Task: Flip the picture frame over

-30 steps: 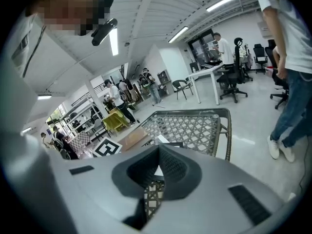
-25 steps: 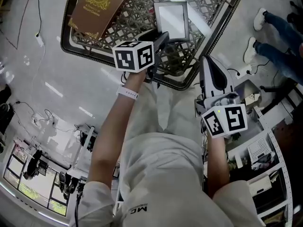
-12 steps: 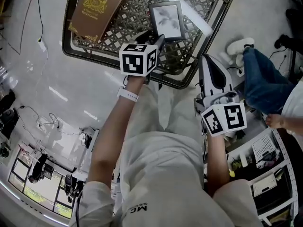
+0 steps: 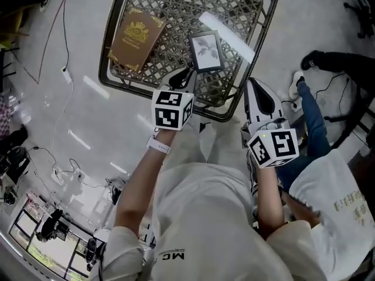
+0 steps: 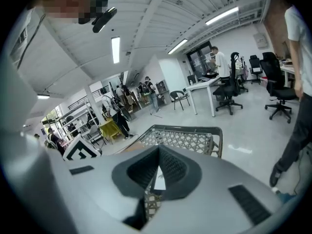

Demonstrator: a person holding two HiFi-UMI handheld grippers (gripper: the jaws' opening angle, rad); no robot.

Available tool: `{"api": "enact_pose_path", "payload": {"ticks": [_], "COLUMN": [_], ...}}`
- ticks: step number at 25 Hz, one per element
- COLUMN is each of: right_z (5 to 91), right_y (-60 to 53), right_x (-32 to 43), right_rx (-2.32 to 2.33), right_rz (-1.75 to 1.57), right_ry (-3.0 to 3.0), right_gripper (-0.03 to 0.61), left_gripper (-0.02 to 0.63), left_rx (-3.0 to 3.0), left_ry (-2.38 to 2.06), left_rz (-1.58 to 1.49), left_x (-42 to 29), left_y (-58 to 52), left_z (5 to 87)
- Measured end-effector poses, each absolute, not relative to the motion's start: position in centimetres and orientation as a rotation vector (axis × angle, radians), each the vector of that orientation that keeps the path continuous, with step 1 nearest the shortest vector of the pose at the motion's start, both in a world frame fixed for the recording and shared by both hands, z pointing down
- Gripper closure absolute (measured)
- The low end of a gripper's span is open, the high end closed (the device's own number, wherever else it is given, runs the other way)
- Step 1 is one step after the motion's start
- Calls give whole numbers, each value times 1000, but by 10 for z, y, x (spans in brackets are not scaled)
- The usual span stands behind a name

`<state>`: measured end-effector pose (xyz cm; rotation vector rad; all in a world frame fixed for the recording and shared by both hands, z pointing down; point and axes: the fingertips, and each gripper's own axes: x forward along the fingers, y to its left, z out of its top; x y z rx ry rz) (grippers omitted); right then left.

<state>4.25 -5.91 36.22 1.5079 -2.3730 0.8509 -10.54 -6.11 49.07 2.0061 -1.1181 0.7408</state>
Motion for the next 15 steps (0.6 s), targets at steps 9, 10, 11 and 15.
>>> {"api": "enact_pose_path", "payload": {"ticks": [9, 10, 11, 15], "right_z": [300, 294, 288, 266], "right_y": [-53, -53, -52, -54], "right_x": [46, 47, 50, 57], "right_rx": [1510, 1516, 1522, 1529], "right_rz": [743, 728, 714, 658], "right_ry": [-2406, -2409, -2411, -2428], "right_gripper": [561, 561, 561, 563], "left_gripper": [578, 581, 581, 584], "left_rx": [2104, 2112, 2119, 2146], "left_ry": [-1165, -1178, -1188, -1165], "left_rz": [633, 621, 609, 538], "left_x": [-104, -105, -105, -100], "left_y": [-55, -54, -53, -44], "left_z": [389, 377, 367, 328]}}
